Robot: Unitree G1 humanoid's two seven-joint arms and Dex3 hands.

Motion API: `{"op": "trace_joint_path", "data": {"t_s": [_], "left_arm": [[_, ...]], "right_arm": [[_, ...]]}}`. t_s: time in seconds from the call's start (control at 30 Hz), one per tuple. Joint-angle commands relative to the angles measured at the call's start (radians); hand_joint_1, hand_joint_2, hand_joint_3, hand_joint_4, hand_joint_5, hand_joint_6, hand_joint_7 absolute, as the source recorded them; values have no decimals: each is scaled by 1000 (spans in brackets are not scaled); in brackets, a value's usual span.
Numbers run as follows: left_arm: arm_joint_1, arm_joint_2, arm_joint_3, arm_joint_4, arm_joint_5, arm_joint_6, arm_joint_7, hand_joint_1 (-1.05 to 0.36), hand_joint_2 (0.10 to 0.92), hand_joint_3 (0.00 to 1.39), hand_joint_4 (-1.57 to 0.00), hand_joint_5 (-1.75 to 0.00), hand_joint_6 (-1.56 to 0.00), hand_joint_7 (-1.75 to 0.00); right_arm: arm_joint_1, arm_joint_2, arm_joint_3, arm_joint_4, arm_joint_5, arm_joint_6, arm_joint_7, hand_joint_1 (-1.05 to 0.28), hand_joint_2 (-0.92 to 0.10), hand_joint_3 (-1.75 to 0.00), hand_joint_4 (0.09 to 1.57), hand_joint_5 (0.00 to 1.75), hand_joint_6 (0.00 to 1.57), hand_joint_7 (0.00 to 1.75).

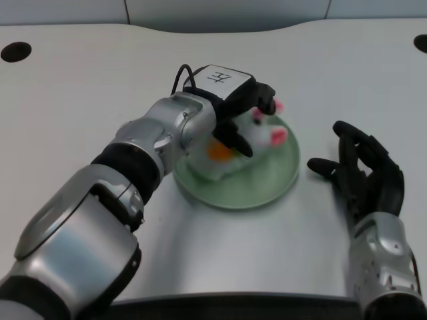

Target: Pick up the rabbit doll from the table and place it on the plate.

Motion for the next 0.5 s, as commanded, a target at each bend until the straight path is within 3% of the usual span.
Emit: {"op": "trace_joint_path", "data": {"t_s": [0.03, 0.2, 0.3, 0.37, 0.5], "left_arm": [[-20, 9, -19, -22, 15, 5, -26, -958, 912, 30, -123, -177, -285, -1], [-13, 33, 0, -83, -8, -11, -66, -1037, 921, 105, -2, -119, -139, -3], [9, 72, 37, -174, -47, -30, -106, -1015, 921, 121, 1, -120, -125, 0], [41, 107, 77, -253, -86, -39, -124, -990, 921, 127, 1, -229, -141, -14], [145, 201, 177, -416, -180, -40, -185, -931, 921, 146, 1, -357, -155, -33]], "right_arm": [[0, -1, 4, 10, 2, 3, 4, -299, -921, -284, 730, 1000, 706, 430], [-3, -2, 0, 7, 9, 17, 4, -302, -921, -298, 744, 1014, 708, 427], [-6, -3, -1, 16, 8, 7, 4, -301, -921, -287, 750, 1013, 713, 427], [-9, -4, -3, 24, 10, -7, 14, -289, -921, -292, 746, 1016, 718, 429], [-15, -6, -3, 30, 9, -1, 12, -299, -921, -288, 736, 1014, 722, 431]]}}
